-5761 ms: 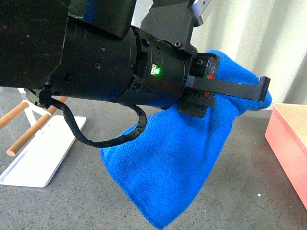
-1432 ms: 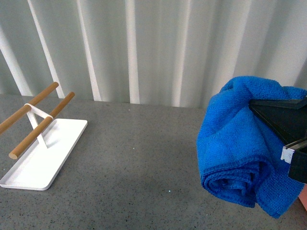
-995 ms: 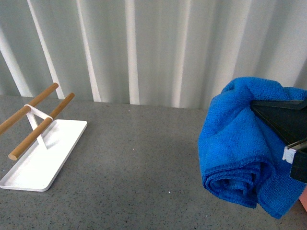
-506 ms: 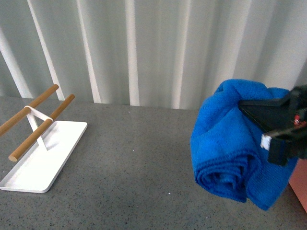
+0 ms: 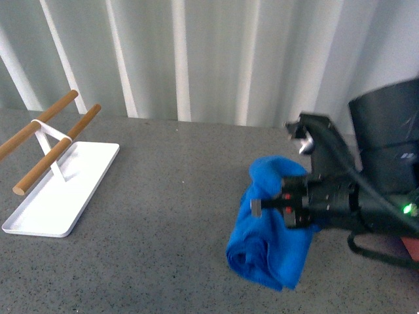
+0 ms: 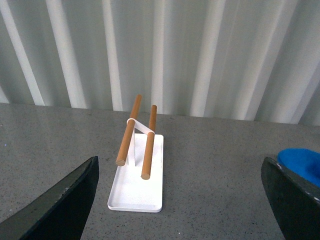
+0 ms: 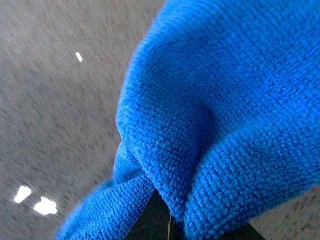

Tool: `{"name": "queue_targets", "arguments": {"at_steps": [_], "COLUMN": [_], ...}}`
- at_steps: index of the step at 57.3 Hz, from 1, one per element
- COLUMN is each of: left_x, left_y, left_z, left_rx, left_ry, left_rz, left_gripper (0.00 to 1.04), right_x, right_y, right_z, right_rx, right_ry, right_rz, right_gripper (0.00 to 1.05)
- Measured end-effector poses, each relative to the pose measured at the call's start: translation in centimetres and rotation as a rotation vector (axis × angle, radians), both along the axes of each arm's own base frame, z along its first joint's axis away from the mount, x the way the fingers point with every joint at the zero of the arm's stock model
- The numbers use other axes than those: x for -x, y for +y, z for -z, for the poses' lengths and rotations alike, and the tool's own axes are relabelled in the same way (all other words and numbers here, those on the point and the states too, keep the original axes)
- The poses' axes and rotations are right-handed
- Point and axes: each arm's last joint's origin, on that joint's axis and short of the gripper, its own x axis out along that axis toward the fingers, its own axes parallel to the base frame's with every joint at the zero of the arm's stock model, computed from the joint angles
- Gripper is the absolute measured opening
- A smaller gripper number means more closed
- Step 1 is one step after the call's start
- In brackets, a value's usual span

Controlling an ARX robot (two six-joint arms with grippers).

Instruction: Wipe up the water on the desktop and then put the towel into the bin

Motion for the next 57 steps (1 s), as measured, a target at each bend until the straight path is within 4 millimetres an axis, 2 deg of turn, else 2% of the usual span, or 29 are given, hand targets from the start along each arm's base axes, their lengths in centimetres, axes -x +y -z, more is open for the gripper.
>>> {"name": "queue_targets", "arguments": {"at_steps": [3, 7, 29, 37, 46, 48, 57], "left_x": [0.0, 0.0, 0.0, 0.0, 0.0, 0.0, 0.0], "left_y": [0.0, 0.0, 0.0, 0.0, 0.0, 0.0, 0.0], "left_z": [0.0, 0.0, 0.0, 0.0, 0.0, 0.0, 0.0], "left_rx": [0.0, 0.0, 0.0, 0.0, 0.0, 0.0, 0.0], "left_ry": [0.0, 0.0, 0.0, 0.0, 0.0, 0.0, 0.0], "left_rz": [0.0, 0.0, 0.0, 0.0, 0.0, 0.0, 0.0], "left_gripper": [0.98, 0.98, 0.98, 0.98, 0.98, 0.98, 0.98], "right_x": [0.6, 1.0, -0.4, -2.1, -4.6, -5.7, -8.7], "right_y": [-0.2, -0.6, -5.8, -6.6, -6.6, -6.3, -4.3], "right_z": [1.2, 1.8, 1.8, 1.7, 2.1, 2.2, 2.2], "right_rx": [0.019, 0.034, 0.167, 0.219, 0.242, 0.229, 0.146], "right_ry": [0.052, 0.079, 0.054, 0.008, -0.041, -0.065, -0.138], "right_rz": [-0.002, -0.001, 0.083, 0.107, 0.12, 0.118, 0.067], "right_gripper": [0.05, 0.05, 0.05, 0.05, 0.05, 0.05, 0.05]}}
